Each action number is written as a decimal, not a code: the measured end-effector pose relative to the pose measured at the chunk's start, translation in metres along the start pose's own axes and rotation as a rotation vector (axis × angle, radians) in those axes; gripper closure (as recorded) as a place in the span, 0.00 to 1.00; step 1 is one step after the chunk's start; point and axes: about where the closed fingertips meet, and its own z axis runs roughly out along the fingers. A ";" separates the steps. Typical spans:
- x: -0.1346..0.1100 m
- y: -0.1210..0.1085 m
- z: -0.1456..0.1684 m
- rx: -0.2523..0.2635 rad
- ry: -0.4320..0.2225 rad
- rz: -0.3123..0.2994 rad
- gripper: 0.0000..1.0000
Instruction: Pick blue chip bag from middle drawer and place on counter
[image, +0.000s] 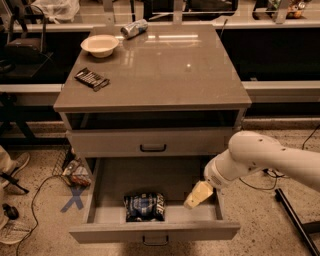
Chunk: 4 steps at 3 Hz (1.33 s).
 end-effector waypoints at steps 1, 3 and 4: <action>-0.004 0.000 0.043 -0.032 -0.004 0.060 0.00; -0.024 0.015 0.115 -0.097 -0.017 0.030 0.00; -0.034 0.022 0.152 -0.151 -0.045 -0.047 0.00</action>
Offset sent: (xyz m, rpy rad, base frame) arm 0.0249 0.0833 -0.0948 0.0658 0.0889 -0.0265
